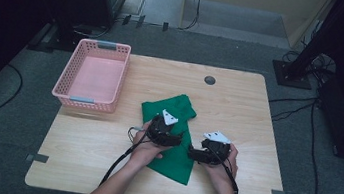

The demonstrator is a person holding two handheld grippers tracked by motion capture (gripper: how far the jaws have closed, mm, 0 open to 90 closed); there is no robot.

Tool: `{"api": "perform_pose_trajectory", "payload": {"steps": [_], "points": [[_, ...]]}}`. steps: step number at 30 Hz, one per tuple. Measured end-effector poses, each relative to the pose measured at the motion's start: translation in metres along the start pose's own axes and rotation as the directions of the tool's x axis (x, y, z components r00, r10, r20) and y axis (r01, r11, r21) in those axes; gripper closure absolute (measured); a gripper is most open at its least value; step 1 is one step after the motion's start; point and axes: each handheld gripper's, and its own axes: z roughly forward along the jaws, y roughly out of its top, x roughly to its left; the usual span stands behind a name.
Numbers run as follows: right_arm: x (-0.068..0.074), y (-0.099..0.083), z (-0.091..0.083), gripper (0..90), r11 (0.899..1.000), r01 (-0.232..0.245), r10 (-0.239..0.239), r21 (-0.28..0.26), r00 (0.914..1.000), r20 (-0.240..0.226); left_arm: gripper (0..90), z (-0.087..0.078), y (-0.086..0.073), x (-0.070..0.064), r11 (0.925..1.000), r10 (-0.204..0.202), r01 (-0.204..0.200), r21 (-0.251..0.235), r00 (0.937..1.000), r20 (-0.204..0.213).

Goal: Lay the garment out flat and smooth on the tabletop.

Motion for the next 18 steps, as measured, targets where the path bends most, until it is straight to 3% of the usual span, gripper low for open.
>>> {"api": "perform_pose_trajectory", "payload": {"steps": [4,6,8,12,15,18], "points": [[0.000,0.000,0.000,3.3,1.000,0.002,-0.002,0.000,1.0000,-0.001,56.8,0.002,-0.001,0.007,0.9988,-0.045,0.045,0.018,0.9990,-0.002],[0.000,0.000,0.000,3.2,1.000,0.002,-0.002,0.000,1.0000,0.000,68.6,0.001,-0.001,0.007,0.9993,-0.036,0.036,0.015,0.9993,0.014],[0.000,0.000,0.000,3.2,1.000,0.002,-0.002,0.000,1.0000,0.000,73.1,0.000,-0.001,0.005,0.9997,-0.017,0.016,0.018,0.9996,0.021],[0.000,0.000,0.000,3.2,1.000,0.002,-0.002,0.000,1.0000,0.001,87.2,-0.005,-0.002,0.010,0.9992,-0.040,0.041,-0.002,0.9987,0.032],[0.000,0.000,0.000,3.2,1.000,0.002,-0.002,0.001,1.0000,0.001,88.6,-0.013,-0.001,0.017,0.9986,-0.052,0.052,-0.007,0.9971,0.056],[0.000,0.000,0.000,3.2,1.000,0.002,-0.002,0.001,1.0000,0.001,89.0,-0.024,-0.002,0.027,0.9975,-0.062,0.063,-0.033,0.9968,0.050]]}}
